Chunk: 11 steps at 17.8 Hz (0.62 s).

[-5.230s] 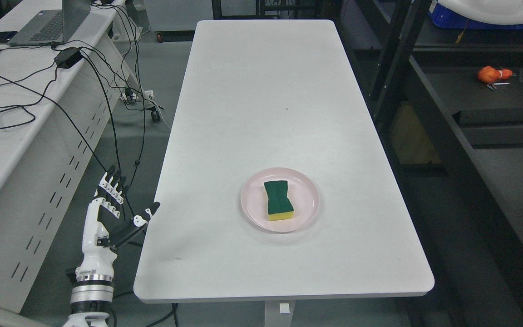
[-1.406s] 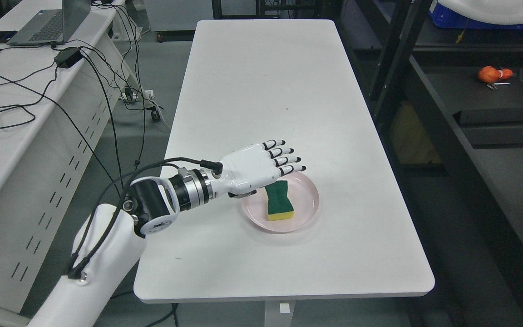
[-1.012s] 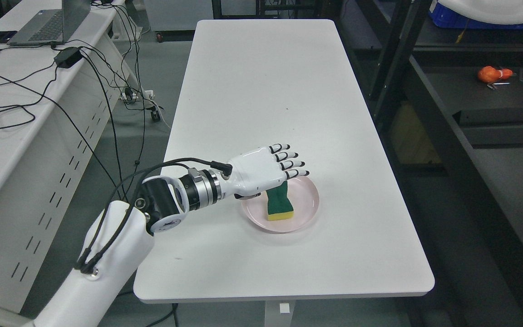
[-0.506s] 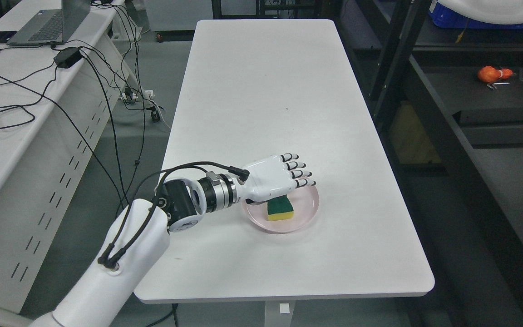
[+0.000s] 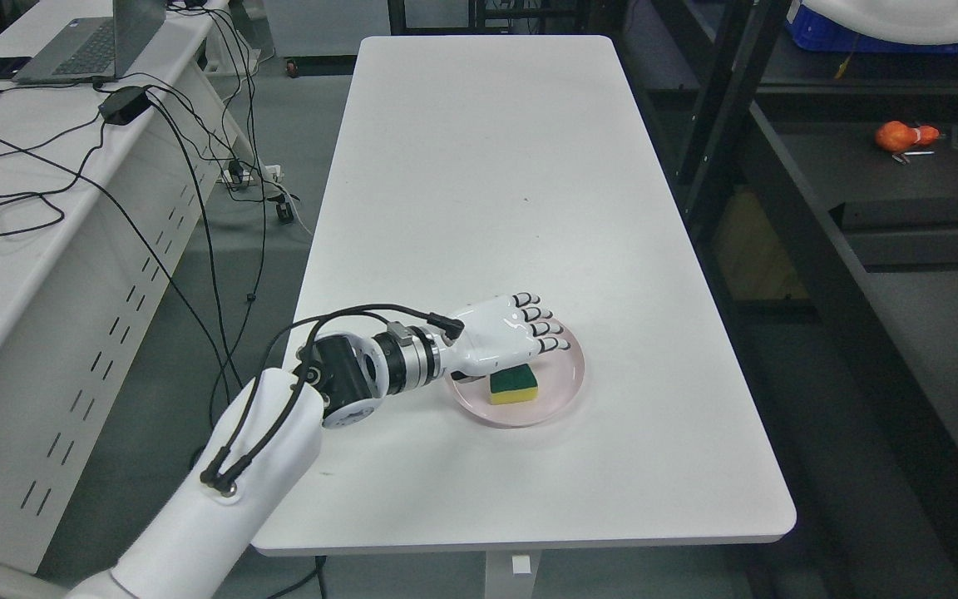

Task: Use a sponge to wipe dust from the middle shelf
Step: 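Lower the left hand onto the green-yellow sponge on the plate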

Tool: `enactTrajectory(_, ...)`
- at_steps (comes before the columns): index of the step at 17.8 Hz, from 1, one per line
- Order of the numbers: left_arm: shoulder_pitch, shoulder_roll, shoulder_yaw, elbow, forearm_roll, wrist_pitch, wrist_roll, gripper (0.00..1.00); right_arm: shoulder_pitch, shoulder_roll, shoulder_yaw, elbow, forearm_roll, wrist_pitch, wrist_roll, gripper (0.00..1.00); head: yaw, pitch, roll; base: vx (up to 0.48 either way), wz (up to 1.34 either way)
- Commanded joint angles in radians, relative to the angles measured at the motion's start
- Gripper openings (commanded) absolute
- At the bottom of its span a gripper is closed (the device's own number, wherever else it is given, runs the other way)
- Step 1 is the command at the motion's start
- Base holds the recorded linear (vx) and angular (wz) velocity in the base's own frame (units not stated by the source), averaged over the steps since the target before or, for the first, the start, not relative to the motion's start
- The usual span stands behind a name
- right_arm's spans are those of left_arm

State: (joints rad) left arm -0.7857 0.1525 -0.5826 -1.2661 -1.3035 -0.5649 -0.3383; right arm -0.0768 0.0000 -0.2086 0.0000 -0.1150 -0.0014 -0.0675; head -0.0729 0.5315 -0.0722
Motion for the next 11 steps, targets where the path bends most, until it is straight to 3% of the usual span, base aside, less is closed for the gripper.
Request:
enactTrajectory(1,-0.001,-0.045,-0.006,0.051,0.003,0.033,0.001,0.98,-0.001,-0.017,0.000,-0.017,0.000,0.072,-0.005,1.00,0.0000,0.000,0.000,0.000,0.00)
enactTrajectory(11,-0.003,-0.051,-0.062,0.068,0.035,0.022,-0.008,0.96,0.000,-0.017,0.000,-0.017,0.000,0.072,-0.006,1.00,0.0000,0.000,0.000,0.000,0.00)
